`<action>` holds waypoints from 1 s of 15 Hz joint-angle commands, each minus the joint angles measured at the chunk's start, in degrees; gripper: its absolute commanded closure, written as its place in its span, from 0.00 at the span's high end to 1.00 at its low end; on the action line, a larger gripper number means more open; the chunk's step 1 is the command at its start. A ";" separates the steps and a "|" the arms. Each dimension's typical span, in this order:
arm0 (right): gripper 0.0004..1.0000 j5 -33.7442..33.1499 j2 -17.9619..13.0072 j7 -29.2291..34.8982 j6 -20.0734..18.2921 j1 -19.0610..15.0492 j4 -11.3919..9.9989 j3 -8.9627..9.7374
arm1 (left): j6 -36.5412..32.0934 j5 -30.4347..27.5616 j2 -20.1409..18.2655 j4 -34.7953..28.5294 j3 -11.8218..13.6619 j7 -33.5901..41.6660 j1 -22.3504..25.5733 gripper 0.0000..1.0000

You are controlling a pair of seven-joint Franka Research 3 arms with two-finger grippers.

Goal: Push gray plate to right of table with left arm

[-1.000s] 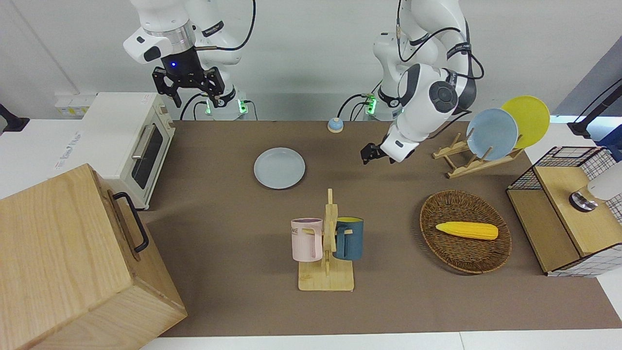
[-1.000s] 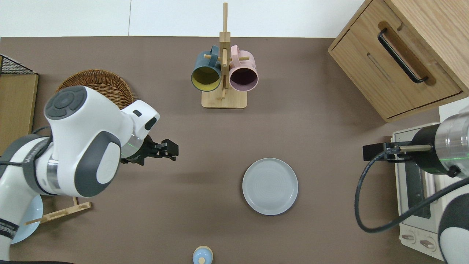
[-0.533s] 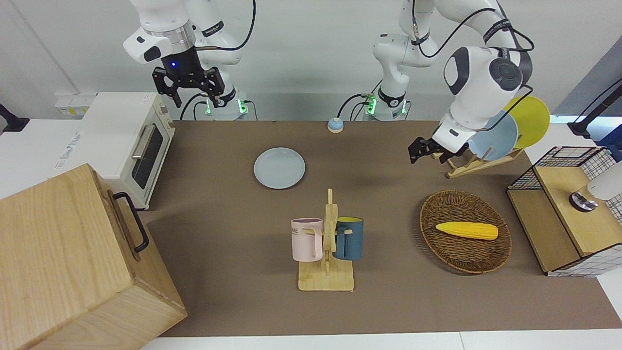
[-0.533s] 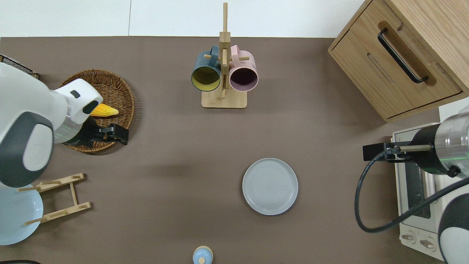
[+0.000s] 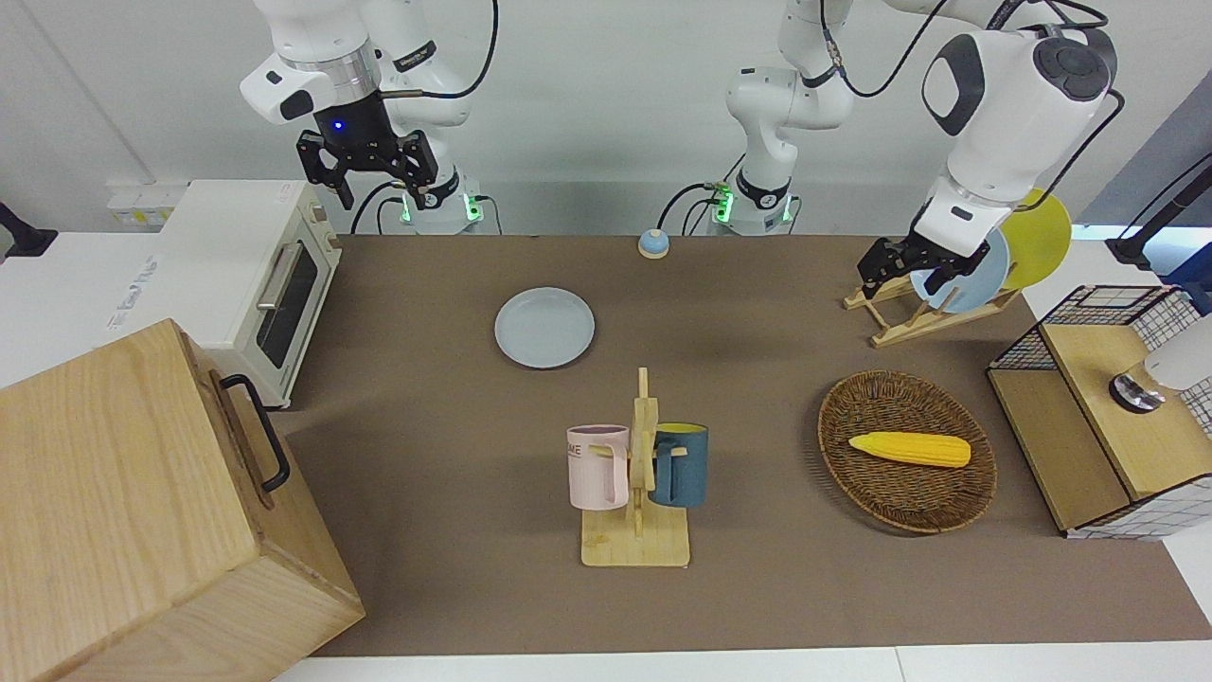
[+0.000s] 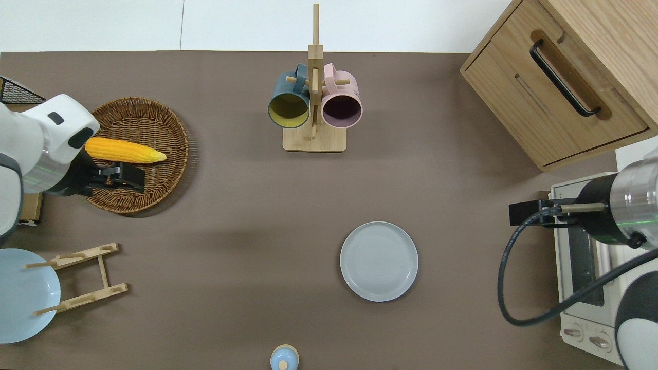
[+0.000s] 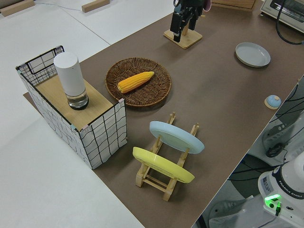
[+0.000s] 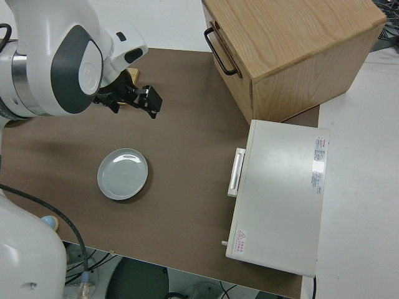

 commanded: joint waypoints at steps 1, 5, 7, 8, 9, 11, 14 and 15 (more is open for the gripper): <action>1.00 1.24 -1.57 0.63 -0.08 -1.70 -1.56 1.00 | -3.94 1.34 -0.86 4.16 -3.58 0.38 2.46 0.99; 1.00 1.24 -1.57 0.63 -0.08 -1.70 -1.56 1.00 | -4.92 1.16 -0.96 5.31 -3.68 0.29 3.60 0.99; 1.00 1.24 -1.57 0.63 -0.08 -1.70 -1.56 1.00 | -5.01 0.99 -1.31 5.31 -3.59 0.29 4.39 0.99; 1.00 1.24 -1.57 0.63 -0.08 -1.70 -1.56 1.00 | -4.92 0.99 -1.31 5.31 -3.59 0.20 4.48 0.99; 1.00 1.24 -1.57 0.63 -0.08 -1.70 -1.56 1.00 | -4.92 0.99 -1.31 5.31 -3.59 -0.06 4.48 0.99; 1.00 1.24 -1.57 0.63 -0.08 -1.70 -1.56 1.00 | -4.74 0.99 -1.31 5.31 -3.68 -0.06 4.48 0.99; 1.00 1.24 -1.57 0.63 -0.08 -1.70 -1.56 1.00 | -4.65 0.99 -1.31 5.31 -3.68 -0.06 4.48 0.99; 0.99 1.24 -1.57 0.63 -0.08 -1.70 -1.56 1.00 | -4.65 0.99 -1.31 5.31 -3.68 -0.06 4.48 0.99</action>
